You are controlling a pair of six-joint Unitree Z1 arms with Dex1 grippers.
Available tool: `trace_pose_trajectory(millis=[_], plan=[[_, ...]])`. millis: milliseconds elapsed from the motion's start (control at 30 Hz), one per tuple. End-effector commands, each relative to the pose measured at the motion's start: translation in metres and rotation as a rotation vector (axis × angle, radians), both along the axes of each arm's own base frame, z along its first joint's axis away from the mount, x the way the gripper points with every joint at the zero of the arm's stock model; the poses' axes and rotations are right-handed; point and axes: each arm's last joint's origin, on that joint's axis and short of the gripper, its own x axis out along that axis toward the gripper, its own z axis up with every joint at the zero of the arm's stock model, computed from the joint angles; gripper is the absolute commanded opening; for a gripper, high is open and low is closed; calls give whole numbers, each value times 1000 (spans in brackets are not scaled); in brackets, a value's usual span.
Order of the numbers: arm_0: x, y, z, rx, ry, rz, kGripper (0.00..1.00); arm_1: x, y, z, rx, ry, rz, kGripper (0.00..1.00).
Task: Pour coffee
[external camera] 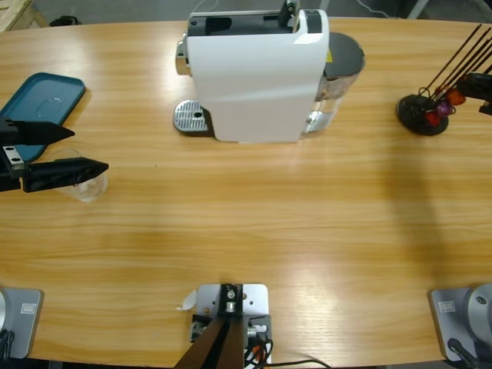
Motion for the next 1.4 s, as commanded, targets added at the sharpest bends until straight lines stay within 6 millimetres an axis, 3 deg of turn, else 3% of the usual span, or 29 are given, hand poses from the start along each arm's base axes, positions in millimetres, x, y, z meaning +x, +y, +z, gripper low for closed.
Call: trace_pose_trajectory(millis=[33, 467, 633, 900, 1200, 1400], plan=[[2, -2, -11, 14, 42, 0, 987, -5, -4, 18, -15, -39, -16, 0], [1, -1, -11, 14, 42, 0, 987, -2, -4, 40, -32, -71, -23, 0], [-2, 1, -16, 21, 54, 0, 987, -7, -6, 59, -41, -90, -23, 0], [-4, 4, -17, 18, 50, 0, 987, -18, -8, 69, -52, -99, -32, 0], [-6, 5, -17, 17, 50, 1, 987, -17, -8, 85, -64, -138, -20, 0], [-5, 4, -18, 20, 55, 2, 987, -35, 14, 118, -52, -217, 220, 0]])
